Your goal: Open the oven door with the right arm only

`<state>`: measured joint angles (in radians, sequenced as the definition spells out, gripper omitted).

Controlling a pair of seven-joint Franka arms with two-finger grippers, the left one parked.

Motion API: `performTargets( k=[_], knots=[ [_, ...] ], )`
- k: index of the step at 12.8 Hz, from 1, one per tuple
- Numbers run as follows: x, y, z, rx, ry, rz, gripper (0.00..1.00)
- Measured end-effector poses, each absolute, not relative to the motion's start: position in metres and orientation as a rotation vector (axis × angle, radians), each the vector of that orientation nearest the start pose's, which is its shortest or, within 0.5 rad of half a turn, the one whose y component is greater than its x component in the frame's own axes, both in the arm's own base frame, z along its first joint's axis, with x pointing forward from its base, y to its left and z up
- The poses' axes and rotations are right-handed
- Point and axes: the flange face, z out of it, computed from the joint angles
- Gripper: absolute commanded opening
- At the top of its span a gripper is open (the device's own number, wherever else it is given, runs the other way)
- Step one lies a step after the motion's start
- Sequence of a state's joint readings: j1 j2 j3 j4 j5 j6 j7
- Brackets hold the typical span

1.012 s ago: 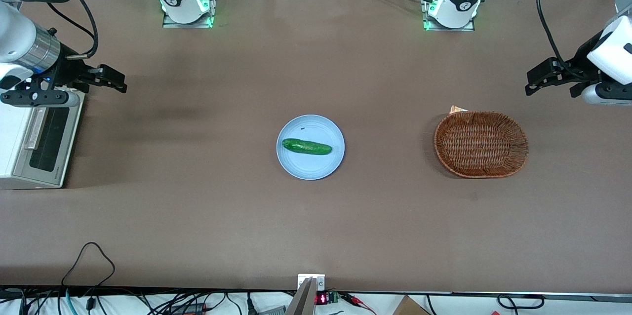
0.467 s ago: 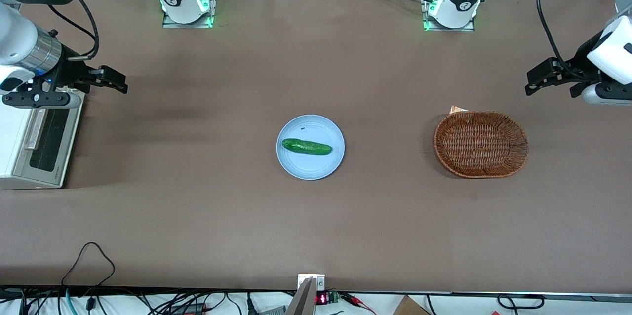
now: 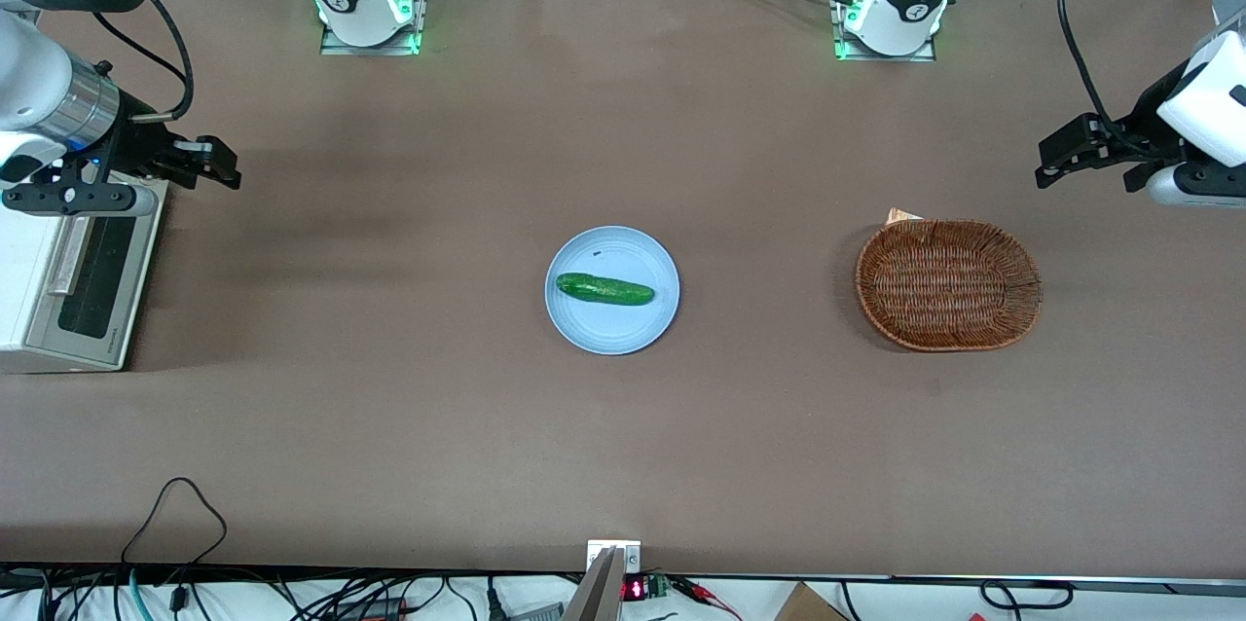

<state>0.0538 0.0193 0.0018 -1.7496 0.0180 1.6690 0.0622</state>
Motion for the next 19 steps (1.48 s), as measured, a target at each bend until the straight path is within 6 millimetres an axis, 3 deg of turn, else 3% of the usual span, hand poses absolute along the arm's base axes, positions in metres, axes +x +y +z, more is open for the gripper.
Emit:
performTargets(
  k=[7,9,15,19],
  knots=[
    [0.569,0.032,0.536,-3.139,0.01,0.277,0.08],
    [0.568,0.029,0.534,-3.16,0.007,0.301,0.01],
    [0.562,0.028,0.533,-3.216,-0.017,0.374,0.02],
    [0.56,0.012,0.525,-3.442,-0.061,0.51,0.02]
  ],
)
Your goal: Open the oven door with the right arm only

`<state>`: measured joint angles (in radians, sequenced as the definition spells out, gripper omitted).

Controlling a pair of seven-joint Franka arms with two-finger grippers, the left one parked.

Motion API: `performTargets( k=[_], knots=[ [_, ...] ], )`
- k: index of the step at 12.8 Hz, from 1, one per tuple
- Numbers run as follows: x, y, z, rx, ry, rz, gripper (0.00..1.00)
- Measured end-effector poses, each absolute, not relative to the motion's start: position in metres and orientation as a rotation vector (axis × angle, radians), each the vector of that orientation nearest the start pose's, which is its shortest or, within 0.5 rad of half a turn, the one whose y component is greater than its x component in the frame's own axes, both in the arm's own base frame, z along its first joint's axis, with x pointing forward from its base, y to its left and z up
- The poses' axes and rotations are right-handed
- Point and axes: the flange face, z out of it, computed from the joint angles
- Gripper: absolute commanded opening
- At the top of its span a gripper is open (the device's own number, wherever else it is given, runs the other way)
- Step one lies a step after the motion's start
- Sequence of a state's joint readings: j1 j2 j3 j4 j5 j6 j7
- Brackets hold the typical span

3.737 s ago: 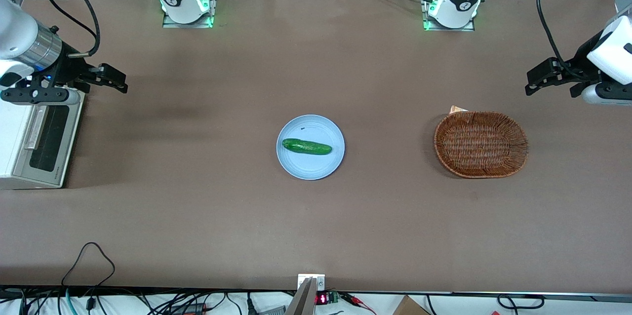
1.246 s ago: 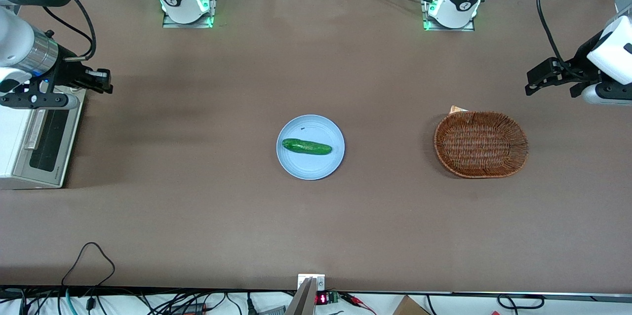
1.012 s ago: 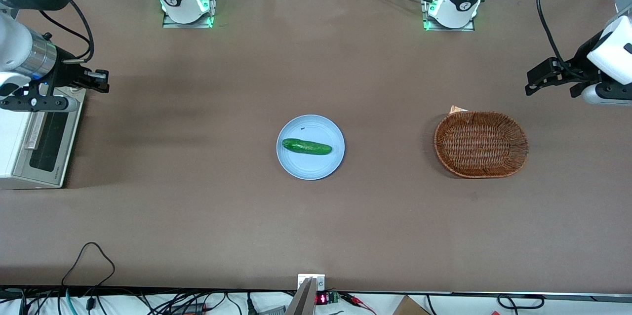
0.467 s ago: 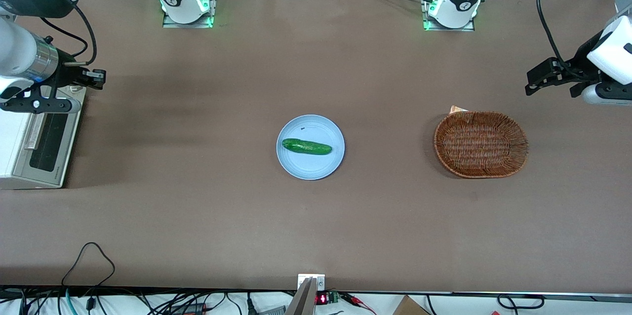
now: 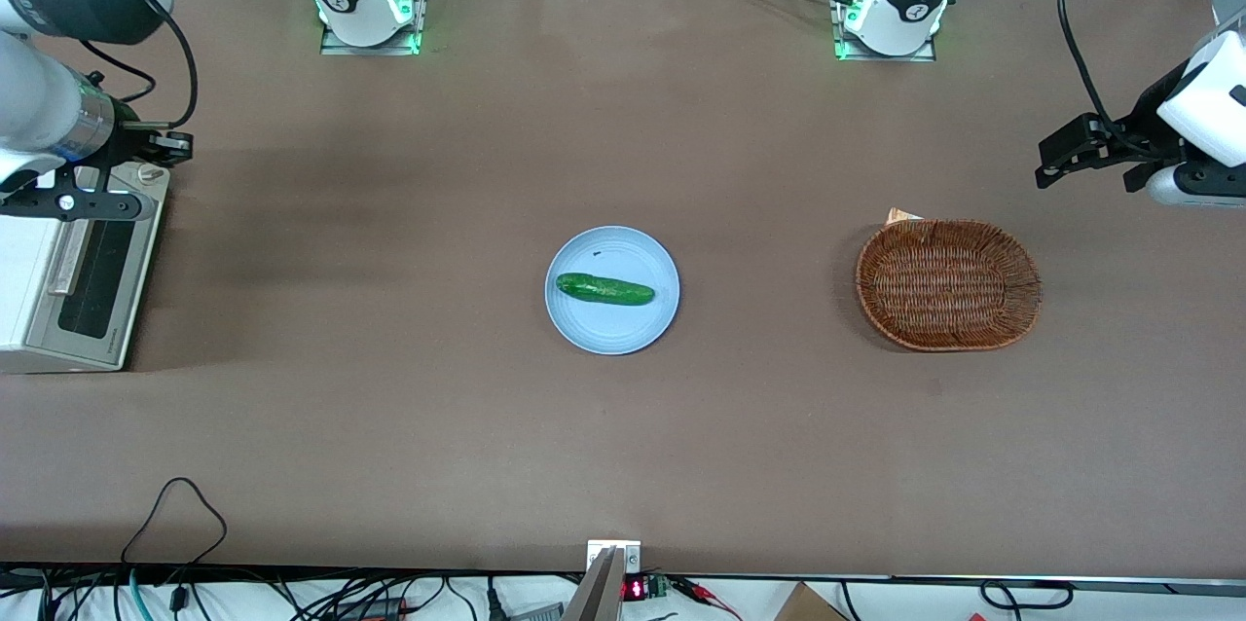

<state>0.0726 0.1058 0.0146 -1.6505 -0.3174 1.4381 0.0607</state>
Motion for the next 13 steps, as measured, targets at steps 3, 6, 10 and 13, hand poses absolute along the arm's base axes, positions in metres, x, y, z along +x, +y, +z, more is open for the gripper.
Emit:
performTargets(
  k=[3,6,10,13],
  knots=[
    [0.571,0.006,0.502,-3.559,-0.113,0.607,0.02],
    [0.587,-0.023,0.462,-3.656,-0.144,0.662,0.02],
    [0.593,-0.087,0.402,-3.749,-0.23,0.545,0.02],
    [0.588,-0.131,0.372,-3.822,-0.35,0.4,0.02]
  ],
)
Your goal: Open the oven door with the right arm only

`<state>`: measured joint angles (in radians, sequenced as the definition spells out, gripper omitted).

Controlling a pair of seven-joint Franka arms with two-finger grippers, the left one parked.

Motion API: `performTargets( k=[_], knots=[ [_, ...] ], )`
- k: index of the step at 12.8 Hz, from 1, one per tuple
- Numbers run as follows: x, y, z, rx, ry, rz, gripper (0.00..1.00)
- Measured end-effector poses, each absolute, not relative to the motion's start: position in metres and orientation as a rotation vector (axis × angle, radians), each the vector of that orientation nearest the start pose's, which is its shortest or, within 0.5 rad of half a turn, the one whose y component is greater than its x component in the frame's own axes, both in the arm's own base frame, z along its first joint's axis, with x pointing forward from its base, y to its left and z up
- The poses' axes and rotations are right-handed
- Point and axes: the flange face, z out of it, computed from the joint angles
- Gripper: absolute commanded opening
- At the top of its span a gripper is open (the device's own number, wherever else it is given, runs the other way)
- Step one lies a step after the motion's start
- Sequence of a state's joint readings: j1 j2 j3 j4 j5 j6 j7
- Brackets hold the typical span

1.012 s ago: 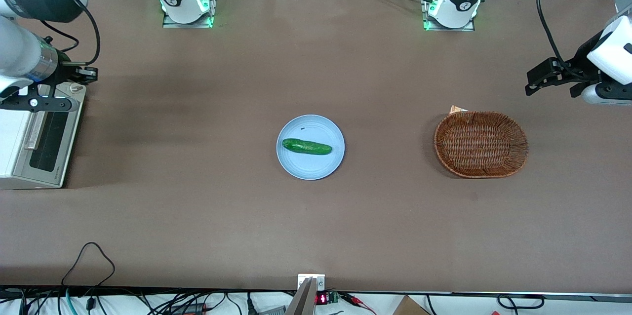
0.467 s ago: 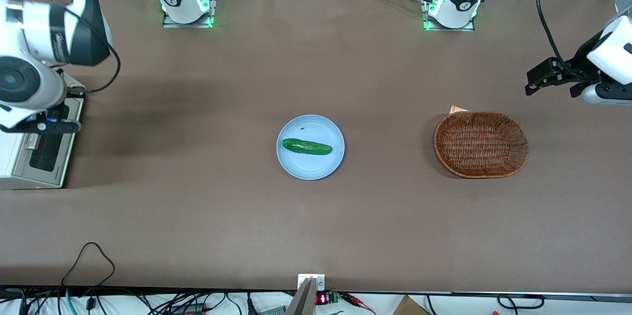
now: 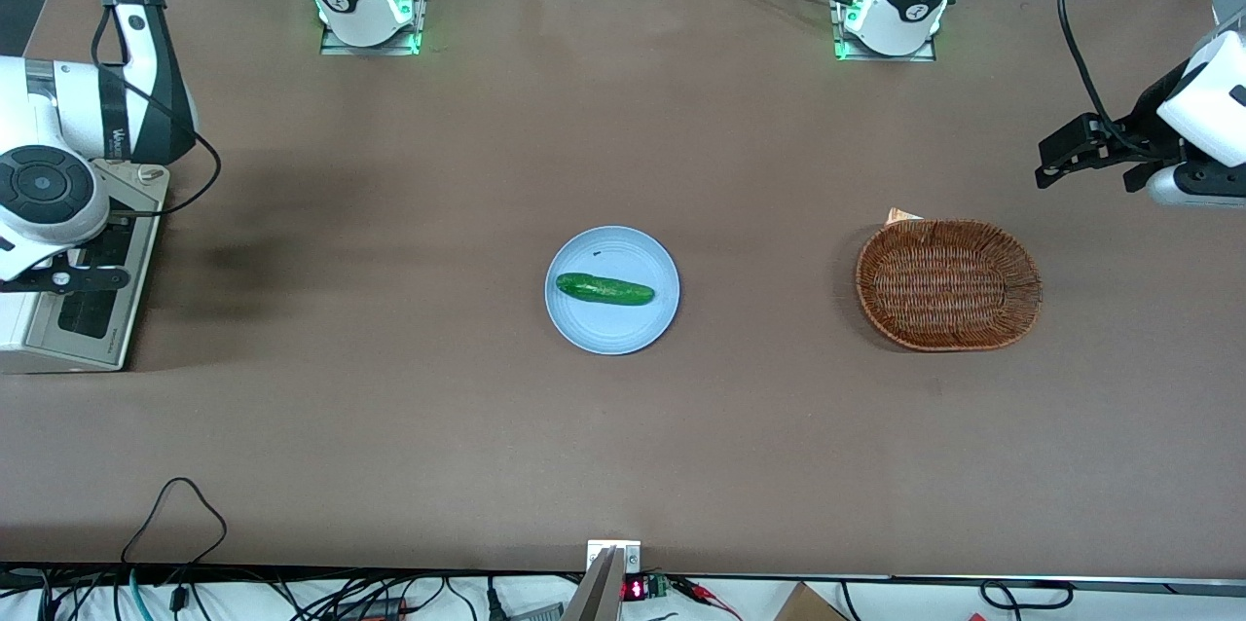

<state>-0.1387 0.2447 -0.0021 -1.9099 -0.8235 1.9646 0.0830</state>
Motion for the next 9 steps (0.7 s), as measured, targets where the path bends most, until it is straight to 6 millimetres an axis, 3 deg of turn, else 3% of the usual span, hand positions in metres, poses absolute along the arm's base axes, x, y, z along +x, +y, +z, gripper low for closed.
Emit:
performTargets(
  k=[2,9],
  knots=[
    [0.583,-0.147,0.361,2.36,0.205,-0.202,0.02],
    [0.573,-0.144,0.315,2.186,0.122,-0.121,0.02]
  ],
)
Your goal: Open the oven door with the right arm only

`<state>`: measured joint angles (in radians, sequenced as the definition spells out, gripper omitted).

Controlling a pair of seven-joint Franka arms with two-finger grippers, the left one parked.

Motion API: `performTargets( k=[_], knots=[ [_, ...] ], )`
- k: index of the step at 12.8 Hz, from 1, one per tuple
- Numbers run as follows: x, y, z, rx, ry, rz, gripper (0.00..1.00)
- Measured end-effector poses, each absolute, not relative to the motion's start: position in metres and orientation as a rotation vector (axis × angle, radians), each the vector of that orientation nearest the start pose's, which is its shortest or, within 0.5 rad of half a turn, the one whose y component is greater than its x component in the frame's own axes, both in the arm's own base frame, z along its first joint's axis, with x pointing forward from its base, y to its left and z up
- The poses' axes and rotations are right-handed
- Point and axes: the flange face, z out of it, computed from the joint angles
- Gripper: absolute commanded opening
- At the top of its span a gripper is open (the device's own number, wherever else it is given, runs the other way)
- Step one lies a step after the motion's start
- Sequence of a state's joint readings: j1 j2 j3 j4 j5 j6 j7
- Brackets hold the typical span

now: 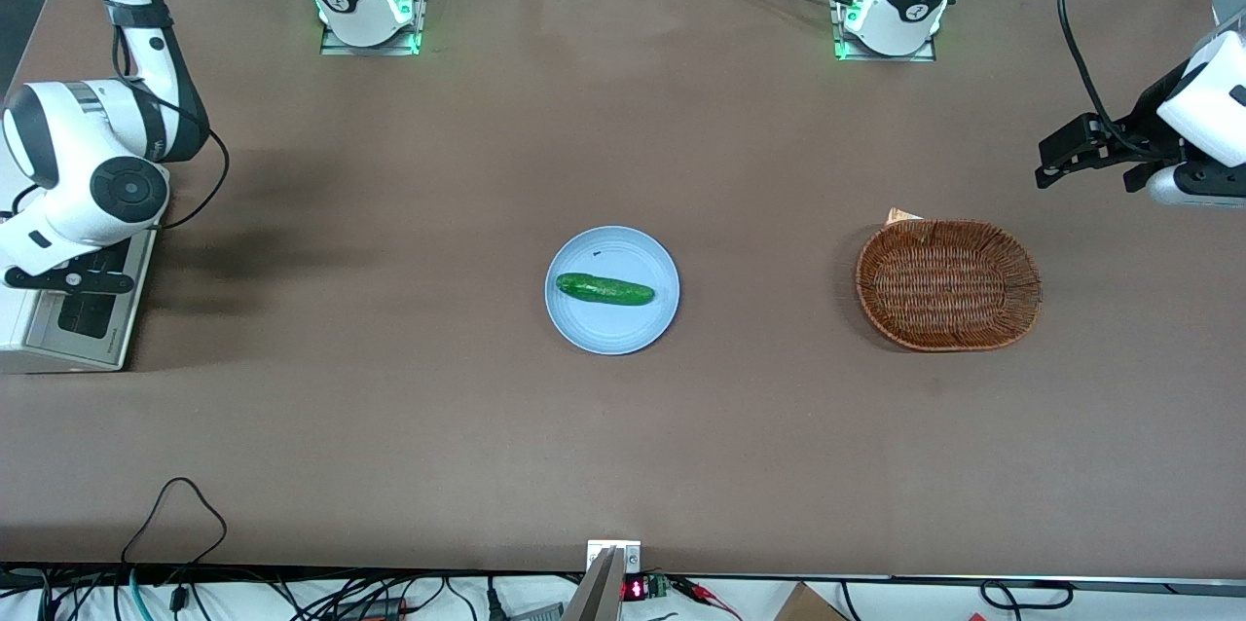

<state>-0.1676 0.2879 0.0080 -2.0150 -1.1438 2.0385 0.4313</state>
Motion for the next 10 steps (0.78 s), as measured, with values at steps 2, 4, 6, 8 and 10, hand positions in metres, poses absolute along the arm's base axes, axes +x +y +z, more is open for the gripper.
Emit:
performTargets(
  k=[2,4,6,8,10],
  knots=[
    [0.574,-0.139,0.315,2.188,0.124,-0.113,0.02],
    [0.575,-0.134,0.315,2.189,0.11,-0.095,0.02],
    [0.575,-0.132,0.314,2.189,0.103,-0.09,0.02],
    [0.573,-0.131,0.311,2.19,0.102,-0.094,0.02],
    [0.572,-0.131,0.31,2.19,0.103,-0.097,0.02]
  ],
)
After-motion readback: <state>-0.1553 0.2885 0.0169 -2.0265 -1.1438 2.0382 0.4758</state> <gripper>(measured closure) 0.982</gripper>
